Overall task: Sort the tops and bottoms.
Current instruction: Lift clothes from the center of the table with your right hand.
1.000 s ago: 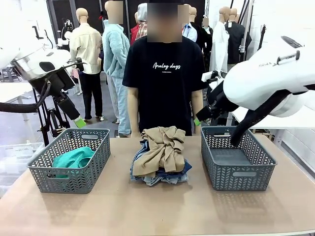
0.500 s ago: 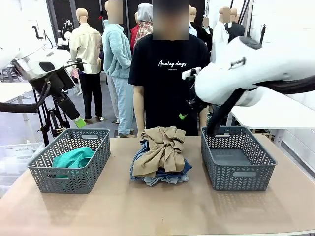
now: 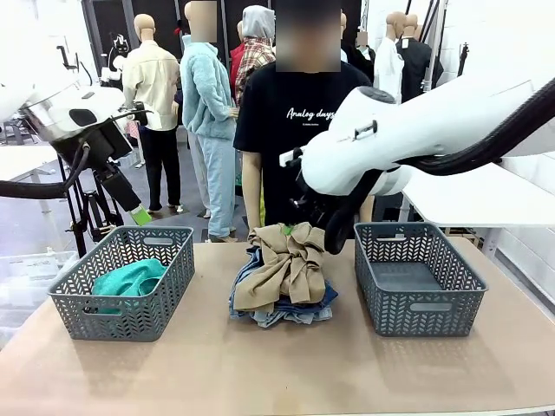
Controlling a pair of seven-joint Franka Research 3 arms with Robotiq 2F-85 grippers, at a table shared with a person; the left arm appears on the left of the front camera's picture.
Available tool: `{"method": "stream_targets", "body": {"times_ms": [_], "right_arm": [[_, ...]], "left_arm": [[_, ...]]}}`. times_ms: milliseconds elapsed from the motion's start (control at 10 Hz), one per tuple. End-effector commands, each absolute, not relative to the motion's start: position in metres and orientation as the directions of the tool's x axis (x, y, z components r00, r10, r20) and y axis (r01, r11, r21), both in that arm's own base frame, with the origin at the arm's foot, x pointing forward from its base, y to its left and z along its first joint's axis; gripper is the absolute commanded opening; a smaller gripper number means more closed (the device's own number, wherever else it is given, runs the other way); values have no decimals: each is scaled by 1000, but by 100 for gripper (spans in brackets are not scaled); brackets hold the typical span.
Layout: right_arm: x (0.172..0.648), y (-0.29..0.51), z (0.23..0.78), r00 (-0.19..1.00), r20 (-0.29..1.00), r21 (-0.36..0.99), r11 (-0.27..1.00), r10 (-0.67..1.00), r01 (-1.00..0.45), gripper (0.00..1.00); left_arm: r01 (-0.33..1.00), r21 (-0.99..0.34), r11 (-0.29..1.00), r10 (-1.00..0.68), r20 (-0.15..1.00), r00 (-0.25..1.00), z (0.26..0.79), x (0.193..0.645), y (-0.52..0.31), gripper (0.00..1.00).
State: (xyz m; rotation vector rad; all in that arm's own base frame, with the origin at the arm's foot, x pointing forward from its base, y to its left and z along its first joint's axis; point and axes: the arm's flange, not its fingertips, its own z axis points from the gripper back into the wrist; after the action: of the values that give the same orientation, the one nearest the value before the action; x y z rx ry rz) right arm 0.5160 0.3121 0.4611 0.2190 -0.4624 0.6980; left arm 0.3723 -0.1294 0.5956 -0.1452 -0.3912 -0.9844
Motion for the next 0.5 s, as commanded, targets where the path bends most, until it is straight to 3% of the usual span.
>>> {"method": "stream_targets", "body": {"times_ms": [0, 100, 200, 400], "right_arm": [[533, 314, 453, 721, 416, 66, 772, 554, -632, 100], [537, 310, 448, 739, 392, 108, 770, 549, -629, 100], [520, 315, 451, 687, 454, 58, 750, 567, -658, 100], [520, 315, 451, 687, 454, 58, 750, 567, -658, 100]], "left_arm": [[833, 55, 551, -780, 389, 490, 597, 372, -130, 93], [833, 55, 551, -780, 389, 490, 597, 372, -130, 93], [833, 55, 551, -780, 389, 490, 597, 372, -130, 93], [833, 55, 551, -780, 389, 490, 597, 372, -130, 93]]}}
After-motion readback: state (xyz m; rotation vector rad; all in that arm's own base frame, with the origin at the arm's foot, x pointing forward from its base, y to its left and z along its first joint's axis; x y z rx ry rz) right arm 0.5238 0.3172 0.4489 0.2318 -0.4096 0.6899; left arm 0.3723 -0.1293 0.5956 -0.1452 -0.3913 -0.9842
